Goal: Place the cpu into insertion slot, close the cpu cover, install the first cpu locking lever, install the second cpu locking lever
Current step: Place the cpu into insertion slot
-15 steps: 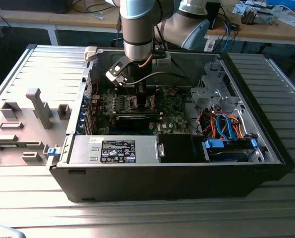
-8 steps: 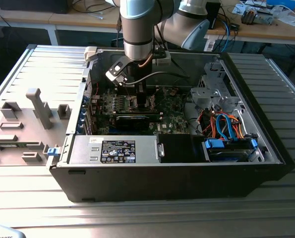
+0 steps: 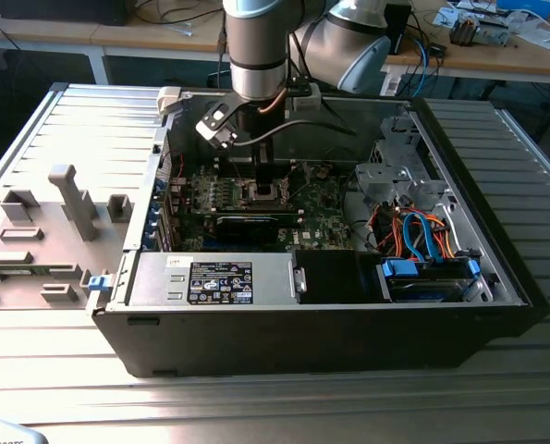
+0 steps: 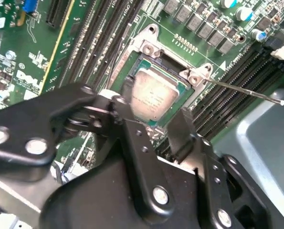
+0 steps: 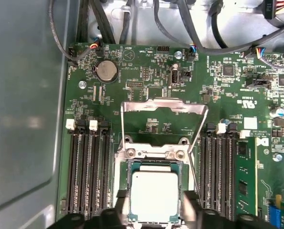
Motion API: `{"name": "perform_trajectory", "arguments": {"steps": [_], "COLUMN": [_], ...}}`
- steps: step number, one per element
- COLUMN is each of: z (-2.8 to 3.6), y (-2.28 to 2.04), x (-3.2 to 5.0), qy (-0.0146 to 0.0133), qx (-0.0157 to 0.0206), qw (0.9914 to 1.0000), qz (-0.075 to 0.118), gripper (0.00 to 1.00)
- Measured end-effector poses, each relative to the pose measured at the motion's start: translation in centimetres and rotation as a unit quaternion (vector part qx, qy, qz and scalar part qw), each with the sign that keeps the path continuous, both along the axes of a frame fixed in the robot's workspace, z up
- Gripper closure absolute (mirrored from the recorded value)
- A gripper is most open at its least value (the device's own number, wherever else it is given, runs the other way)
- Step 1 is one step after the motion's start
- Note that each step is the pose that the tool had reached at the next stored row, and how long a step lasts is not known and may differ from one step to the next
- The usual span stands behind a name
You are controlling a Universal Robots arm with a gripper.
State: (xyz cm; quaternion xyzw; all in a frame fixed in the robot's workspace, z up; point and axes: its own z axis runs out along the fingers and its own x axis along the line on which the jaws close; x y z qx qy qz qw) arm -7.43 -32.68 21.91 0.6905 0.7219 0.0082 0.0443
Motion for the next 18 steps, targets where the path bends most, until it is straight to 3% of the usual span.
{"name": "perform_trajectory", "arguments": {"steps": [1, 3, 5, 6, 7, 8, 10, 12, 15, 18], "z": [0.01, 0.01, 0.01, 0.01, 0.01, 0.01, 0.25, 0.86, 1.17, 1.73], "y": [-0.02, -0.18, -0.32, -0.35, -0.36, -0.35, -0.34, -0.32, 0.02, 0.27], "x": [0.02, 0.11, 0.29, 0.48, 0.71, 0.81, 0.92, 0.93, 0.94, 0.94], "qy": [0.0003, 0.0022, 0.0065, 0.0118, 0.0189, 0.0220, 0.0238, 0.0239, 0.0241, 0.0241], "qx": [-0.0022, -0.0061, -0.0131, -0.0200, -0.0259, -0.0285, -0.0299, -0.0301, -0.0300, -0.0302], "qw": [1.00000, 0.99998, 0.99989, 0.99973, 0.99949, 0.99935, 0.99927, 0.99926, 0.99926, 0.99925], "qz": [0.000, 0.000, 0.000, 0.000, 0.000, 0.000, 0.000, 0.000, 0.001, 0.002], "gripper": [0.45, 0.57, 0.69, 0.75, 0.75, 0.82, 0.82, 0.82, 0.82, 0.89]}}
